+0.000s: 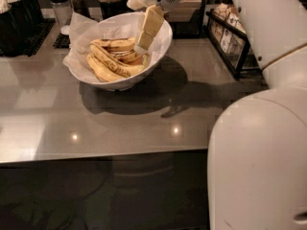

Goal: Pick banana from white bowl

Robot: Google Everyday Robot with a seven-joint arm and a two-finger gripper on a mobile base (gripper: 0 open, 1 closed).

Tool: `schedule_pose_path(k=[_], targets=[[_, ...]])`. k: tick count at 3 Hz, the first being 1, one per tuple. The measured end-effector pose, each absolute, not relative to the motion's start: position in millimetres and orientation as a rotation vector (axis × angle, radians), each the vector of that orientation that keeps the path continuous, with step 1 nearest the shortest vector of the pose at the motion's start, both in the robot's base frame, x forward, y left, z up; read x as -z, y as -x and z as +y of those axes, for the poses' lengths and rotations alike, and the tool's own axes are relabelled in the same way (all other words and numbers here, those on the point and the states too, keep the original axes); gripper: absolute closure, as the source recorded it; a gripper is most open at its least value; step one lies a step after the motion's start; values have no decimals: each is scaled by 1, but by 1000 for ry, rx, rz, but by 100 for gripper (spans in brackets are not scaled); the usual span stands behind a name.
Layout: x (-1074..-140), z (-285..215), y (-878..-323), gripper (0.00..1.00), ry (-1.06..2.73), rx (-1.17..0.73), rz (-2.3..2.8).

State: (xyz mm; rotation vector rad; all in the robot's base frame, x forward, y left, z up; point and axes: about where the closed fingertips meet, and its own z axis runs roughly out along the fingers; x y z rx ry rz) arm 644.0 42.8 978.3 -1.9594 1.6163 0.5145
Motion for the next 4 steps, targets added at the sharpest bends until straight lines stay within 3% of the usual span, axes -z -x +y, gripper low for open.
schedule_pose_path(k=[1,4], targets=[[-968,67,-651,0,2035,-530,1592],[-944,74,-701,0,1873,-598,1625]])
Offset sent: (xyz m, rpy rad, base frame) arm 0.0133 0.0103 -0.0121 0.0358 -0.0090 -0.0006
